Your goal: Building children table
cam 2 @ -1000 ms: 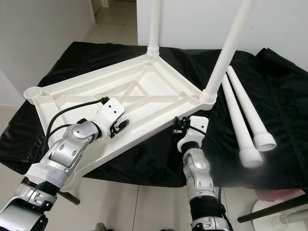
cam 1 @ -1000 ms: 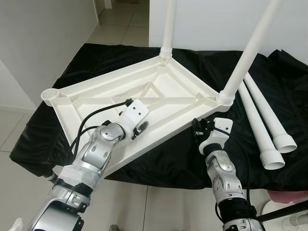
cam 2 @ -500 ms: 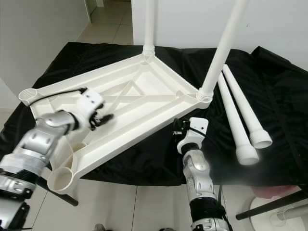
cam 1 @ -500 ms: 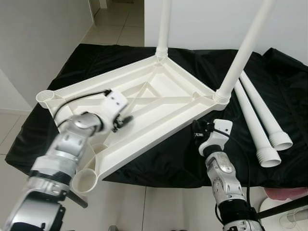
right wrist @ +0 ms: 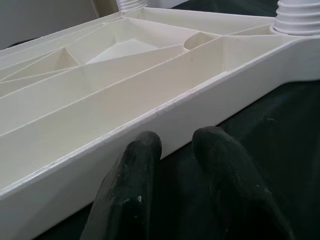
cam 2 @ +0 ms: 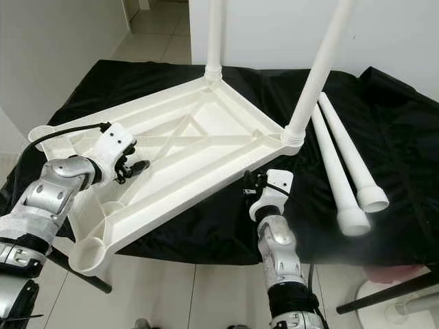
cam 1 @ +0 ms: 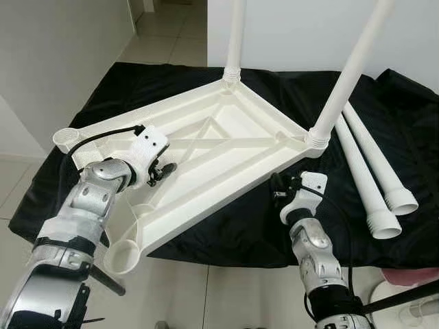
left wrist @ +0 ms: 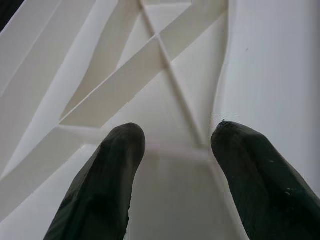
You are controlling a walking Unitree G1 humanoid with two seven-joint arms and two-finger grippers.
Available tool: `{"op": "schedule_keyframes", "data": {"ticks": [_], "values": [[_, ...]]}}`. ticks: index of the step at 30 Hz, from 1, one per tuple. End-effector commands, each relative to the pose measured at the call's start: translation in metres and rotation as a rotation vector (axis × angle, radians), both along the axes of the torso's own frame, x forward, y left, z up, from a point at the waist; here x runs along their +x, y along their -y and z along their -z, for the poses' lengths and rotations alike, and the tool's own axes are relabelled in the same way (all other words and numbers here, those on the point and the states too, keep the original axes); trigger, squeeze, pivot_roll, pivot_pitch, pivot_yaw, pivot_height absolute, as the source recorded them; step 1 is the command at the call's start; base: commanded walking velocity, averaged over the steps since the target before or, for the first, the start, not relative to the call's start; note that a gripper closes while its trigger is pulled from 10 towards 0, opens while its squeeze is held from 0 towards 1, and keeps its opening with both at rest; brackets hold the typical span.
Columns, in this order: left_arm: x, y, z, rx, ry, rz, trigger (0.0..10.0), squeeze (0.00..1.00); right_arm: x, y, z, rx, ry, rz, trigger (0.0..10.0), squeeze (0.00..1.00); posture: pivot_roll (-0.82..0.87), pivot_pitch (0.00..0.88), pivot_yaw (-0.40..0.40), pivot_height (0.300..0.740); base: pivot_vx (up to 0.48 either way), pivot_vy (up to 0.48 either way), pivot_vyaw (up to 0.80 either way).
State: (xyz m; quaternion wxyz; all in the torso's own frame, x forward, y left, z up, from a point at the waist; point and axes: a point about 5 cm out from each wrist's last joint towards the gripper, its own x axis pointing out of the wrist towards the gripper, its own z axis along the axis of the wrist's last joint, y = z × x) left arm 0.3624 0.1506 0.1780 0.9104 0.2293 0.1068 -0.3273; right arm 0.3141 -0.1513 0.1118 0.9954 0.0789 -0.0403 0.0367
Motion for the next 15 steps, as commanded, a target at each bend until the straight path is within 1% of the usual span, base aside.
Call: {"op": "schedule_keyframes", "data": {"ticks": [1,4,5,6,9,12,13,14,15], "values": [[0.004,0.004,-0.007,-0.039,0.043,-0.063,10.0,0.00,-0.002,-0.001,0.004,-0.002,-0.013,-0.010,10.0,0.00,0.02,0.084,0.015,0.740,0.000,0.000,0.00],[0.004,0.017,-0.011,-0.105,0.024,-0.022,10.0,0.00,-0.003,-0.001,0.005,-0.005,-0.015,-0.010,10.0,0.00,0.02,0.086,0.013,0.740,0.000,0.000,0.00],[0.004,0.017,-0.011,-0.105,0.024,-0.022,10.0,0.00,-0.003,-0.001,0.005,-0.005,-0.015,-0.010,10.0,0.00,0.02,0.086,0.013,0.740,0.000,0.000,0.00],[0.004,0.020,-0.012,-0.112,0.023,-0.011,10.0,0.00,-0.003,-0.001,0.005,-0.004,-0.015,-0.011,10.0,0.00,0.02,0.087,0.013,0.740,0.000,0.000,0.00],[0.007,0.038,-0.011,-0.118,0.021,0.024,10.0,0.00,-0.005,-0.003,0.004,-0.007,-0.012,-0.018,10.0,0.00,0.01,0.094,0.015,0.740,0.000,0.000,0.00],[0.010,0.052,-0.010,-0.137,0.006,0.039,10.0,0.00,-0.006,-0.003,0.004,-0.007,-0.009,-0.018,10.0,0.00,0.01,0.098,0.018,0.740,0.000,0.000,0.00],[0.013,0.058,-0.009,-0.143,0.003,0.024,10.0,0.00,-0.006,-0.003,0.003,-0.006,-0.008,-0.017,10.0,0.00,0.00,0.103,0.019,0.740,0.000,0.000,0.00],[0.013,0.058,-0.009,-0.143,0.003,0.024,10.0,0.00,-0.006,-0.003,0.003,-0.006,-0.008,-0.017,10.0,0.00,0.00,0.103,0.019,0.740,0.000,0.000,0.00],[0.015,0.063,-0.008,-0.148,-0.005,0.010,10.0,0.00,-0.007,-0.004,0.003,-0.006,-0.007,-0.017,10.0,0.00,0.00,0.106,0.021,0.740,0.000,0.000,0.00]]}}
